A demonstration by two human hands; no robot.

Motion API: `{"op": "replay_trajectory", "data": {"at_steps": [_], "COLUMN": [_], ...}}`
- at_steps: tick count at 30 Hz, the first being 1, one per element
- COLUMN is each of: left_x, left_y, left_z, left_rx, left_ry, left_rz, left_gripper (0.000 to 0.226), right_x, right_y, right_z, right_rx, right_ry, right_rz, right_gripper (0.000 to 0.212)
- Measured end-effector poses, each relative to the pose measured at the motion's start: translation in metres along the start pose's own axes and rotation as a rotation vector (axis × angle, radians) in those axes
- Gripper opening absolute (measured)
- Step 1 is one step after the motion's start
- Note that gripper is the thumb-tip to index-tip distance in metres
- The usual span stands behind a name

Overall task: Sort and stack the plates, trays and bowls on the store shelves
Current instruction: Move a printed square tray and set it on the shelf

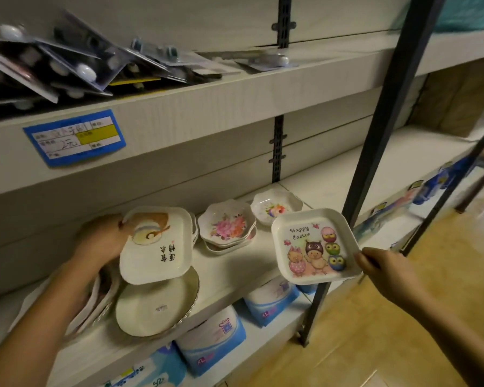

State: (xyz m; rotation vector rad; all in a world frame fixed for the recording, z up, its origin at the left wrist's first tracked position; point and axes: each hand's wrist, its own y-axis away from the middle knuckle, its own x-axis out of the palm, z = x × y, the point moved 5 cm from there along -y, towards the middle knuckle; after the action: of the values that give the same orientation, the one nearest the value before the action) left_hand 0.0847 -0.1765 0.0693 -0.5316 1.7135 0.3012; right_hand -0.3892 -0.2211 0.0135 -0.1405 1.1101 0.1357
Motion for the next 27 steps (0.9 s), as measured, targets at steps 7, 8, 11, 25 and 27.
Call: {"op": "replay_trajectory", "data": {"at_steps": [7,8,11,25,27], "left_x": [0.010,0.016,0.034,0.106,0.115], "left_y": [0.017,0.019,0.030,0.081,0.083], "left_z": [-0.074,-0.088,-0.139,-0.395,-0.427], "left_rx": [0.118,0.122,0.161,0.183,0.179], "left_ry": [0.283,0.313,0.367,0.393,0.413], "left_rz": [0.100,0.120,0.208,0.365,0.393], "left_gripper": [0.040,0.039,0.036,0.031,0.029], "right_x": [-0.023,-0.027,-0.039,-0.151,-0.164], "right_y": [0.014,0.015,0.016,-0.033,-0.045], "right_z": [-0.056,-0.066,-0.104,-0.299,-0.326], "right_rx": [0.085,0.087,0.120,0.120,0.128], "right_ry": [-0.005,-0.008,-0.031,-0.012,-0.030], "right_rz": [-0.056,-0.063,-0.095,-0.067,-0.070], "right_gripper": [0.030,0.029,0.029,0.032,0.031]}}
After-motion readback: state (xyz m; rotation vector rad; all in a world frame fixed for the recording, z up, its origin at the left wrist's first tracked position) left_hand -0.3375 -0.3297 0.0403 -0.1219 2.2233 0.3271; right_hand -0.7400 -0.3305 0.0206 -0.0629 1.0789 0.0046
